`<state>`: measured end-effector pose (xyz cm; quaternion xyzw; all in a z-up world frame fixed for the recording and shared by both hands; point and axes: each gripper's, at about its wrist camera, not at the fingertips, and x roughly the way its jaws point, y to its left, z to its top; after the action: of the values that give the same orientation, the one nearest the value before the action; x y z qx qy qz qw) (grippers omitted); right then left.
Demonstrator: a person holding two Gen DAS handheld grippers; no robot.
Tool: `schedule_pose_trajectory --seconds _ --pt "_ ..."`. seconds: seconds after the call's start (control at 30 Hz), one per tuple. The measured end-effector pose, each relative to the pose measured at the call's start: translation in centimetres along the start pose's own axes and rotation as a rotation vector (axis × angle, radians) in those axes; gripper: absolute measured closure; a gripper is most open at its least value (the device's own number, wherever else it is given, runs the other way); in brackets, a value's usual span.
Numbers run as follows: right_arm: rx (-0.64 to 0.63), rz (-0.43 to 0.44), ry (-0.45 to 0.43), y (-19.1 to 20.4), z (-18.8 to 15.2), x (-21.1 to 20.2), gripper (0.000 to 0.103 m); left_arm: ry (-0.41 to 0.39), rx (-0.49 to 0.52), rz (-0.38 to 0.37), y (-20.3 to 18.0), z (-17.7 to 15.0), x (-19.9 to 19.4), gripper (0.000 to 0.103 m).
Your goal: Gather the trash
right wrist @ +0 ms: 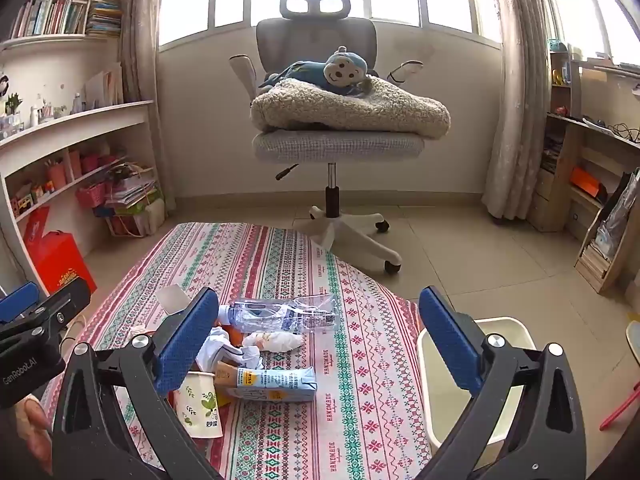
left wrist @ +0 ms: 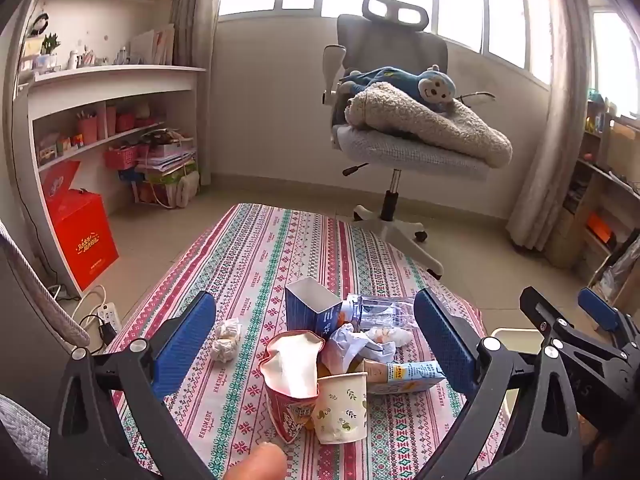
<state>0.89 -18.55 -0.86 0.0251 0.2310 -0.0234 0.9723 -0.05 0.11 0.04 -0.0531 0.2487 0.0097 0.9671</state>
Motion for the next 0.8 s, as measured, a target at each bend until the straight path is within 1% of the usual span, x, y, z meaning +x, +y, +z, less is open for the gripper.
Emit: schedule_pose_trajectory --seconds 0.1,0.13,0.2,0.27,0.3,0.43,0.47,0.8 --pt "0.008 0.006 0.006 -0.21 -0.01 0.13 0.007 0.005 0.001 -0.005 0.05 0.03 0.02 0.007" --pt "0.01 0.009 -0.013 -0.49 0.31 -0.37 0.007 0.005 0.001 -0.006 0.08 0.05 0.02 0.007" --pt "0.014 0.008 -0.003 -0.55 0.73 -0.23 0.007 0.004 0.002 -0.008 0.17 0.08 -0.02 0.007" --pt "0.0 0.004 -0.01 0.12 0.32 -0.18 0.007 0.004 0.001 -0.011 0.31 0.13 -0.07 0.007" --pt "0.0 0.004 -0.009 0.15 0.38 -0.13 0.007 0.003 0.004 -0.015 0.02 -0.38 -0.1 0.007" --pt "0.007 0.009 -0.014 -0.06 0.16 -0.41 0.007 0.001 0.004 -0.019 0.25 -0.52 -0.37 0.007" --pt "0.006 0.009 -0.014 -0.07 0.16 -0.31 0.007 0.006 0.007 -0.012 -0.07 -0.41 0.11 0.007" --pt "0.0 0.009 -0.018 -0.11 0.56 -0.57 0.007 0.008 0.006 -0.01 -0.23 -0.28 0.04 0.007"
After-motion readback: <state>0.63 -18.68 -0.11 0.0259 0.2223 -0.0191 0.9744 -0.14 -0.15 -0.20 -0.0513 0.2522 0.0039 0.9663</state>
